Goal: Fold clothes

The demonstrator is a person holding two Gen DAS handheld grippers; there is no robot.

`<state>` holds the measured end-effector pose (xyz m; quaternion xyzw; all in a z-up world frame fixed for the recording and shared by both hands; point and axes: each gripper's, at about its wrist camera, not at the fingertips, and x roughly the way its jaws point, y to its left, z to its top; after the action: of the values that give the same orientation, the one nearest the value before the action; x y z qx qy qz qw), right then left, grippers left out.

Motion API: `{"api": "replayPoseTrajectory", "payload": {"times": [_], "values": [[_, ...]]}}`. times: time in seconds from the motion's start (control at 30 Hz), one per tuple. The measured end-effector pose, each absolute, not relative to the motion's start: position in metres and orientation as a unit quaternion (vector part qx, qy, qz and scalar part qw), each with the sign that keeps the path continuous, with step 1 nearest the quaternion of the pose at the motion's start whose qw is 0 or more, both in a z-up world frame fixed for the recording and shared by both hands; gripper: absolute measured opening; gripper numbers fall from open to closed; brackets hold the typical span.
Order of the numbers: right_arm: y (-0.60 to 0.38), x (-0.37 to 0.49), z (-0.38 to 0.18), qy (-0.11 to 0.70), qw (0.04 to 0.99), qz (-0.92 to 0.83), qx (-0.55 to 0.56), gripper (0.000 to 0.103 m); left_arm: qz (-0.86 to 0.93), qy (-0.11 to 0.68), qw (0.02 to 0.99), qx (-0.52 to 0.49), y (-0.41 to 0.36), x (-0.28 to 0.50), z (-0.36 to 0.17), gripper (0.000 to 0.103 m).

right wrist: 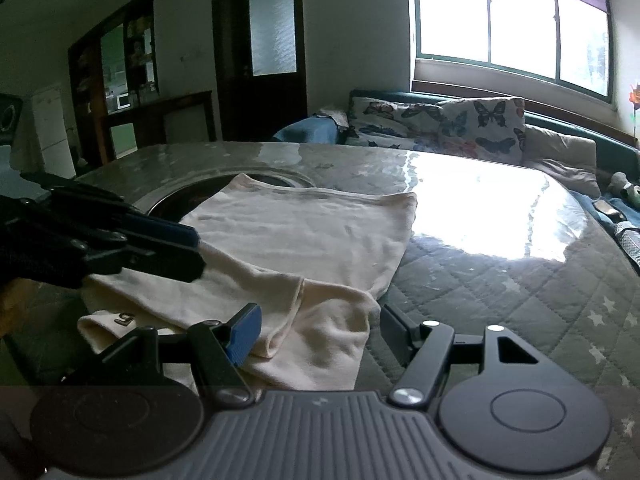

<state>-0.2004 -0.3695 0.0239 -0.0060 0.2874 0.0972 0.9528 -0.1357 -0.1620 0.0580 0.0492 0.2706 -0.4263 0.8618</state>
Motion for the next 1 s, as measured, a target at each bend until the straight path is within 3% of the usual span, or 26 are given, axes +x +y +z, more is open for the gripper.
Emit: {"api": "replayPoseTrajectory", "payload": {"times": [0.07, 1.0], "values": [[-0.371, -0.201, 0.026, 0.285, 0.954, 0.095, -0.003, 0.067, -0.415, 0.265, 0.869, 0.049, -0.156, -0.135, 0.059, 0.046], [-0.349, -0.182, 0.013, 0.316, 0.94, 0.127, -0.01, 0.067, -0.276, 0.285, 0.915, 0.07, -0.062, -0.13, 0.043, 0.056]]}}
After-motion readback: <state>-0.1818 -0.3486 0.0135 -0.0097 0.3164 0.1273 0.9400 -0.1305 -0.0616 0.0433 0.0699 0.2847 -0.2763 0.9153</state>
